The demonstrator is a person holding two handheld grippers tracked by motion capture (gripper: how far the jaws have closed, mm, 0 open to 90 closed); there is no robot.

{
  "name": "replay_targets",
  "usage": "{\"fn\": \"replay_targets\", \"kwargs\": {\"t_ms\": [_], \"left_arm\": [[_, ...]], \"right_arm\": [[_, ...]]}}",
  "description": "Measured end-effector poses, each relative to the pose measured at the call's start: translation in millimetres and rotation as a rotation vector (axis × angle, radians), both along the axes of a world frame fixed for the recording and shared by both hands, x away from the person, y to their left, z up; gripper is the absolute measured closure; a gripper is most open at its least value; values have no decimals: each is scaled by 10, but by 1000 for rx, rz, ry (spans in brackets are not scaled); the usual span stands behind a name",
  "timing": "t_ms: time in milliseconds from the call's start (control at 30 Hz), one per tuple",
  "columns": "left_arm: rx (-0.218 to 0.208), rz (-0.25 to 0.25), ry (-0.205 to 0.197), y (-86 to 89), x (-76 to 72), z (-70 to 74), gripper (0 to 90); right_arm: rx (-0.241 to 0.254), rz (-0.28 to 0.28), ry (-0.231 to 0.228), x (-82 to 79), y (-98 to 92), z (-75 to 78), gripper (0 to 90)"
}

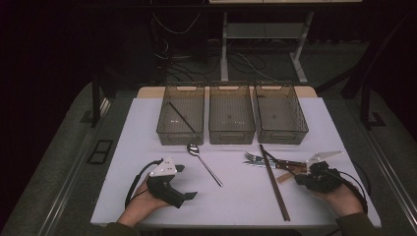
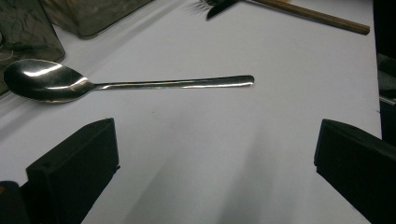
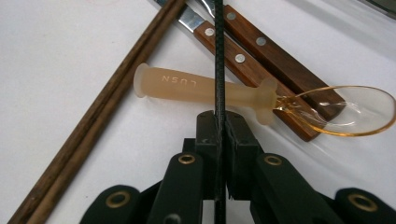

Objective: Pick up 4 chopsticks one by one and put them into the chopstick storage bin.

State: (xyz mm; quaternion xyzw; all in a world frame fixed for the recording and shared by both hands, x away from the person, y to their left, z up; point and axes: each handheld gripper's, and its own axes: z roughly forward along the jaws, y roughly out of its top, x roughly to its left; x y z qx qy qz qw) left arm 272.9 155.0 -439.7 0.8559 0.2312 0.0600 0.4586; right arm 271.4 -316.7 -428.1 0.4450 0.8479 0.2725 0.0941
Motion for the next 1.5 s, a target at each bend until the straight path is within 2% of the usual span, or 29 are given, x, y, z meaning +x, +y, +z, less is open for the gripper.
{"fn": "replay_targets", "kwargs": {"t_ms": [400, 567, 633, 767, 1067, 1500], "left_arm": [[4, -6, 0, 0, 1, 1, 0], [4, -7, 0, 0, 2, -1, 0], [1, -4, 2, -2, 4, -3, 0], [-3, -1, 3, -4, 3, -4, 0], [-17, 9, 4, 2, 6, -3, 0], [-17, 23, 0, 5, 0, 0, 0]], "right_arm": [[36, -15, -4, -12, -76, 49, 854], [66, -10, -21, -8, -119, 102, 854], [97, -8, -31, -3, -132, 135, 854], [128, 8, -40, 7, -116, 177, 854], [183, 69, -66, 46, 31, 274, 854], [206, 124, -76, 253, 331, 343, 854]]}}
